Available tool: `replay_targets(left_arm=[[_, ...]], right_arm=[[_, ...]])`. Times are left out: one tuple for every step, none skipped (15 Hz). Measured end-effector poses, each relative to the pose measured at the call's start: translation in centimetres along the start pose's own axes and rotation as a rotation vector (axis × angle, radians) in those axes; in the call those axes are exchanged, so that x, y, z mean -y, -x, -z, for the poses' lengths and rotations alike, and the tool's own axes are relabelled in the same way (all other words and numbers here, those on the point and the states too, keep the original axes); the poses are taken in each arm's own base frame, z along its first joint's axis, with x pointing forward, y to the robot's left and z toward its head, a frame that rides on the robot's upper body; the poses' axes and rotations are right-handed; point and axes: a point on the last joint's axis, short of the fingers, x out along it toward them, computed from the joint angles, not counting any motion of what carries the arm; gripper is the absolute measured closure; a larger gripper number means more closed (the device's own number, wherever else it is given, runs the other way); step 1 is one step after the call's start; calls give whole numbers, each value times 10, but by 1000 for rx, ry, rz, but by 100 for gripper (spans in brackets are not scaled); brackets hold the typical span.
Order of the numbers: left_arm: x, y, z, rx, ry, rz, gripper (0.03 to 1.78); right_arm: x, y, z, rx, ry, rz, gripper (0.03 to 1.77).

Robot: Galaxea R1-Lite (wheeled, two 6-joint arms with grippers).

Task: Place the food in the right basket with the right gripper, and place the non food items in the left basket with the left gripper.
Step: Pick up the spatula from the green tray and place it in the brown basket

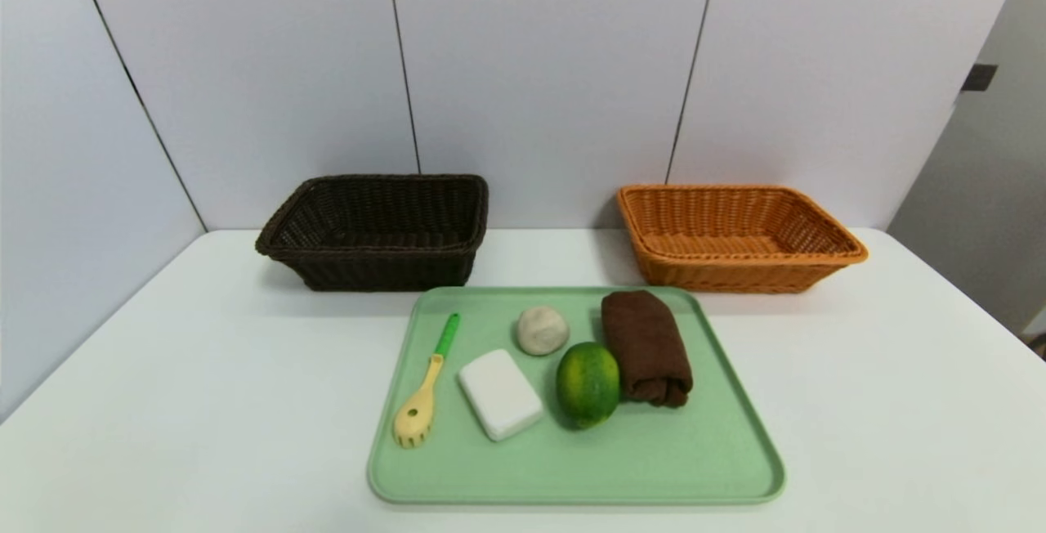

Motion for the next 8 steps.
replay_targets(left_arm=[[0,0,0,0,0,0,12],[0,0,0,0,-7,1,12],[0,0,0,0,-11,2,12],[0,0,0,0,-7,1,12],[0,0,0,0,-4,0,12],[0,0,0,1,2,-3,12],[0,0,0,0,4,-4,12],[0,0,0,0,4,-5,12]], right_arm=[[0,0,0,0,0,0,9],[0,0,0,0,0,0,9],[0,0,0,0,0,0,9],[0,0,0,0,1,0,9],[0,0,0,0,1,0,9],[0,0,0,0,1,0,9],[0,0,0,0,1,0,9],[0,0,0,0,1,1,9]])
